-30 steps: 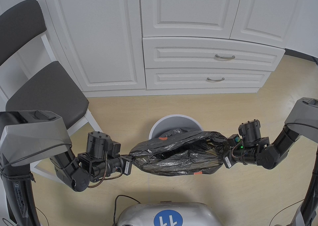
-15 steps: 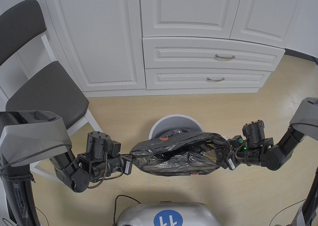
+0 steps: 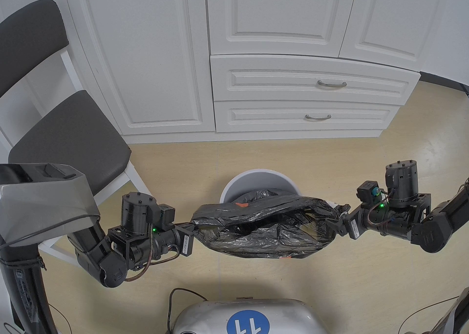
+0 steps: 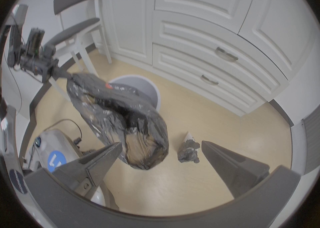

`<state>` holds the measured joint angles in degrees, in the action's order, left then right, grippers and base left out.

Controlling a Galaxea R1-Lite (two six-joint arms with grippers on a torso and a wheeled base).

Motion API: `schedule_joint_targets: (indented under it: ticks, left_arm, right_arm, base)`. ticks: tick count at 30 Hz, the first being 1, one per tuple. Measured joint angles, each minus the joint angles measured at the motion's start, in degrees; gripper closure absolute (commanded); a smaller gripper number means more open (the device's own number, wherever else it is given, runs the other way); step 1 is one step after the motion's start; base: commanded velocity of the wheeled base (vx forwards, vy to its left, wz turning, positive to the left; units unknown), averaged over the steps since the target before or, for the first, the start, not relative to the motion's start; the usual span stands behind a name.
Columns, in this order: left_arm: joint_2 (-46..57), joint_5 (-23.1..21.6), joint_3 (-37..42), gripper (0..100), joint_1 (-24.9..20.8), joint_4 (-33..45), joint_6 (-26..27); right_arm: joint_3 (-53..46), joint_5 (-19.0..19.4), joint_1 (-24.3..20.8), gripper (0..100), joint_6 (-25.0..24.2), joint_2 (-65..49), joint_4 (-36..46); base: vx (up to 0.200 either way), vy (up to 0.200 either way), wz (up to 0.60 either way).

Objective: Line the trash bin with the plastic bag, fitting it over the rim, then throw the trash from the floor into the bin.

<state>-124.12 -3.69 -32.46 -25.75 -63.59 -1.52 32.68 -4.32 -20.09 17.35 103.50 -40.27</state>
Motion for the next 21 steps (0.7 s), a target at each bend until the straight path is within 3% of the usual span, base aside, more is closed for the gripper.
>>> schedule_joint_targets:
  ticks: [7, 12, 18, 21]
  left_arm:
    - [-1.3, -0.1, 0.9, 0, 0.4, 0.1, 2.4]
    - [2.2, -1.5, 2.5, 0, 0.6, 2.0, 3.7]
    - [7.6, -3.4, 4.1, 0, 0.6, 3.8, 4.1]
    - [10.0, -3.9, 4.7, 0, 0.6, 4.2, 4.2]
  right_arm:
    - [0.3, -1.4, -3.6, 0, -4.9, 0.5, -11.3]
    - [0.4, -3.6, -5.9, 0, -5.3, 3.3, -16.0]
    - [6.2, -4.3, -7.4, 0, 4.1, 6.3, -7.7]
    - [11.8, -4.9, -7.9, 0, 12.1, 7.6, -0.4]
  base:
    - [0.000, 0.000, 0.00]
    - [0.000, 0.000, 0.00]
    - [0.000, 0.000, 0.00]
    - [0.000, 0.000, 0.00]
